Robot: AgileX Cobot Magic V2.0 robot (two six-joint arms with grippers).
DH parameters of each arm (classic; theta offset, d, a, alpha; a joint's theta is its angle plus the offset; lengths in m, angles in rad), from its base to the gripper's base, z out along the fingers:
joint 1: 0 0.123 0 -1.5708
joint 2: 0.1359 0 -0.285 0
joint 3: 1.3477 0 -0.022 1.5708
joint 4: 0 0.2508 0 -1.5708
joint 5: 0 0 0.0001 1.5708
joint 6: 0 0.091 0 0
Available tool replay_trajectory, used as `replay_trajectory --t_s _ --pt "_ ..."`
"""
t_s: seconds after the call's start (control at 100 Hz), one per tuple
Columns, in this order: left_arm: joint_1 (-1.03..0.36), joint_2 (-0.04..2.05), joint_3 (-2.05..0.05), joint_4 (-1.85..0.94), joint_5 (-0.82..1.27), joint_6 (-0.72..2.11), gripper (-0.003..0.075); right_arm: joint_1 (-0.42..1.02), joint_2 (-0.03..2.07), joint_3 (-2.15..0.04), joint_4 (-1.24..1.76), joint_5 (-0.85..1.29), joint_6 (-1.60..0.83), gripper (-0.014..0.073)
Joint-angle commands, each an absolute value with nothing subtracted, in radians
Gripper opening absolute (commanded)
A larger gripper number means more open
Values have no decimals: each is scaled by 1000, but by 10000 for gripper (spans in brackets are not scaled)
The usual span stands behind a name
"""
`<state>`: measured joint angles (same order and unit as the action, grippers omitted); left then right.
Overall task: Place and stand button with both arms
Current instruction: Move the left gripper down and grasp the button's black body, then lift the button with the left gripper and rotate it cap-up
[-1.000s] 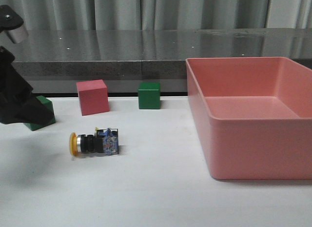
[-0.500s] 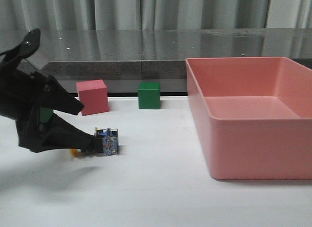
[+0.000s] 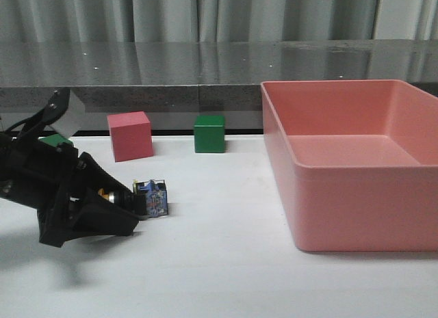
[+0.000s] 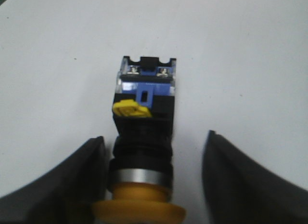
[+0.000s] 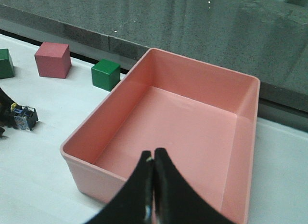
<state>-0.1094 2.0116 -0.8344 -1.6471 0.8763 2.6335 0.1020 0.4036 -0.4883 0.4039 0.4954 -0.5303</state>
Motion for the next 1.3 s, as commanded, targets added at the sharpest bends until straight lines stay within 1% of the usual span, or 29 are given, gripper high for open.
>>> replay_trajectory --t_s 0.0,0.02,0.07,0.1,0.24,0.33,0.4,0.48,0.57,0.75,0.92,0.97,1.04,1.13,1.29 --pt "-114 1975 -853 -1677 912 2638 179 95 405 -515 417 418 -528 -60" --pt "-114 1975 -853 -1677 912 2638 146 95 405 -515 417 416 -528 -60" --pt "-114 1971 -853 -1674 910 2638 22 95 405 -515 417 415 -528 -60" --pt "-114 1966 -855 -1666 910 2638 -18 95 405 -515 417 414 -528 -60" --pt "-114 1897 -855 -1643 894 2631 -19 95 405 -515 417 412 -528 -60" --pt "-126 1805 -864 -1593 811 2561 -19 95 405 -515 417 410 -528 -60" --pt "-149 1724 -889 -1470 692 2463 -19 95 405 -515 417 409 -528 -60" --pt "-186 1647 -933 -1264 566 2300 -19 95 405 -515 417 409 -528 -60" --pt "-226 1597 -996 -1050 524 2131 -18 95 405 -515 417 409 -528 -60" --pt "-293 1603 -1132 -655 594 1727 -18 95 405 -515 417 409 -528 -60" --pt "-374 1642 -1256 -166 745 1277 -19 95 405 -515 417 411 -528 -60" --pt "-399 1656 -1286 -39 786 1119 -19 95 405 -515 417 411 -528 -60" --pt "-432 1678 -1326 110 842 969 -19 95 405 -515 417 411 -528 -60" --pt "-467 1717 -1380 217 930 890 -19 95 405 -515 418 411 -528 -60" --pt "-503 1803 -1483 240 1085 878 -19 95 405 -515 418 414 -528 -60"
